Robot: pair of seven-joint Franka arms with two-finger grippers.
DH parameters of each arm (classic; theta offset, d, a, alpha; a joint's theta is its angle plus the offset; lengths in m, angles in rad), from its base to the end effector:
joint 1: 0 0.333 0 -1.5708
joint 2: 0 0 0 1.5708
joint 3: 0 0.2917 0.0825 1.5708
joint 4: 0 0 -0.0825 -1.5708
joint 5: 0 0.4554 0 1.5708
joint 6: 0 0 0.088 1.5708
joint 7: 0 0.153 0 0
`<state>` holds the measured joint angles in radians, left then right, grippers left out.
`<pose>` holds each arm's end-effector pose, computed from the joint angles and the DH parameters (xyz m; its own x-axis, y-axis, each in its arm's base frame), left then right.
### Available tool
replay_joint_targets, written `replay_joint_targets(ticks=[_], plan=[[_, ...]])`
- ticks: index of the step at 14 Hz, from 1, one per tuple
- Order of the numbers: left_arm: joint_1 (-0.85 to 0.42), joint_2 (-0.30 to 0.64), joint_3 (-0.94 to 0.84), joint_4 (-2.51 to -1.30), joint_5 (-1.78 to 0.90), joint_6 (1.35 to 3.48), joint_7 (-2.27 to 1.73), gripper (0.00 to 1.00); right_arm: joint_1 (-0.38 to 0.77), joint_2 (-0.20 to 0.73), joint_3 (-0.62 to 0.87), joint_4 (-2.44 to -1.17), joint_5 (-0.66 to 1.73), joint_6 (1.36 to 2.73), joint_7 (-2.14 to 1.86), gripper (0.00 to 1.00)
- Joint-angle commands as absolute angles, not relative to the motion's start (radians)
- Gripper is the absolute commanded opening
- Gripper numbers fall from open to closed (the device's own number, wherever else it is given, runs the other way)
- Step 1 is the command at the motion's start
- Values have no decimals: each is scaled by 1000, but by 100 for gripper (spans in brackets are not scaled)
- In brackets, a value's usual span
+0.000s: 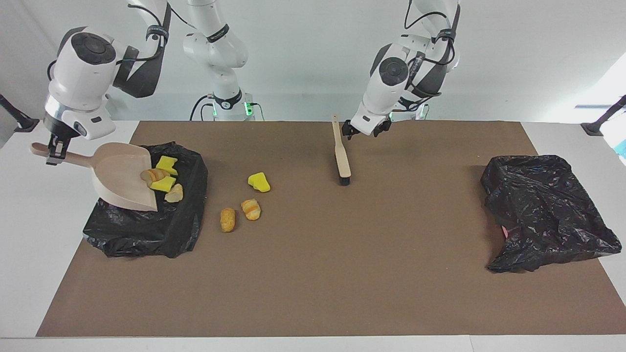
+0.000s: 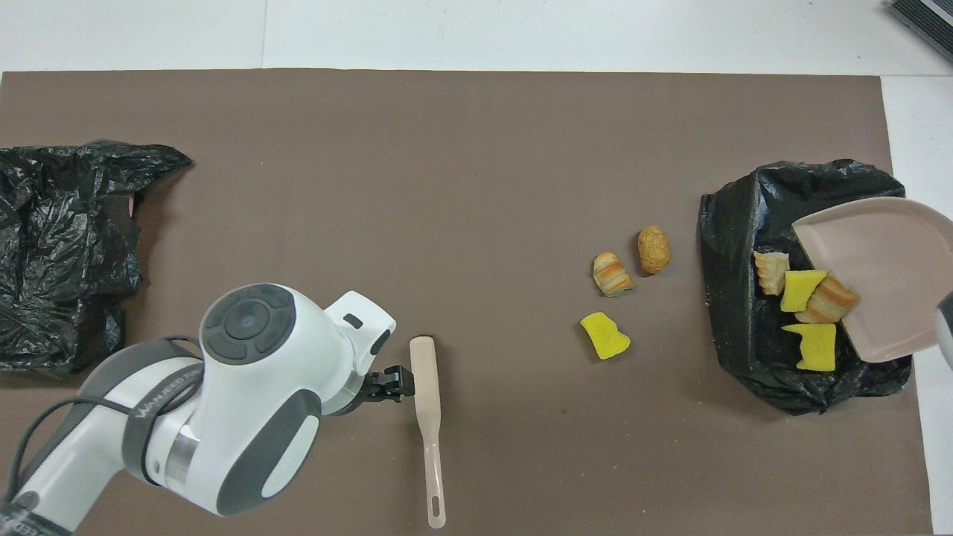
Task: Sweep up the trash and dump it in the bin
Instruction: 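Tip the dustpan into the bag while the left gripper drops the brush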
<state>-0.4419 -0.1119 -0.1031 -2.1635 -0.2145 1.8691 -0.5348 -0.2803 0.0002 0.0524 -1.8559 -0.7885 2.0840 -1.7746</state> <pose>0.4584 -0.3074 0.3300 0.9657 0.0638 -0.2516 0.0807 -0.9951 0.0572 0.6388 -0.2137 0.4720 -0.2344 0.6907 -0.6841 0.9603 0.2738 -0.0526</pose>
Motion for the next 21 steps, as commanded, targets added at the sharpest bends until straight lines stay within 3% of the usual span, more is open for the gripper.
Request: replay_joint_targets(ticks=[1, 6, 11, 17, 21], plan=[[-355, -123, -110, -2119, -210, 1826, -424, 100, -276, -14, 54, -1844, -839, 2054, -1766, 0], [-131, -100, -110, -2027, -196, 1833, -93, 100, -241, -75, 57, -1813, -908, 1928, -1726, 0], [0, -51, -110, -1890, -49, 1832, 43, 100, -221, -155, 102, -1813, -885, 1757, -1548, 0], [130, -28, -109, -1744, -49, 1695, 3, 100, -192, -224, 221, -1827, -519, 1552, -1122, 0], [112, -20, -121, -1616, -34, 1550, -61, 100, -45, -232, 235, -1833, -315, 1536, -534, 0]])
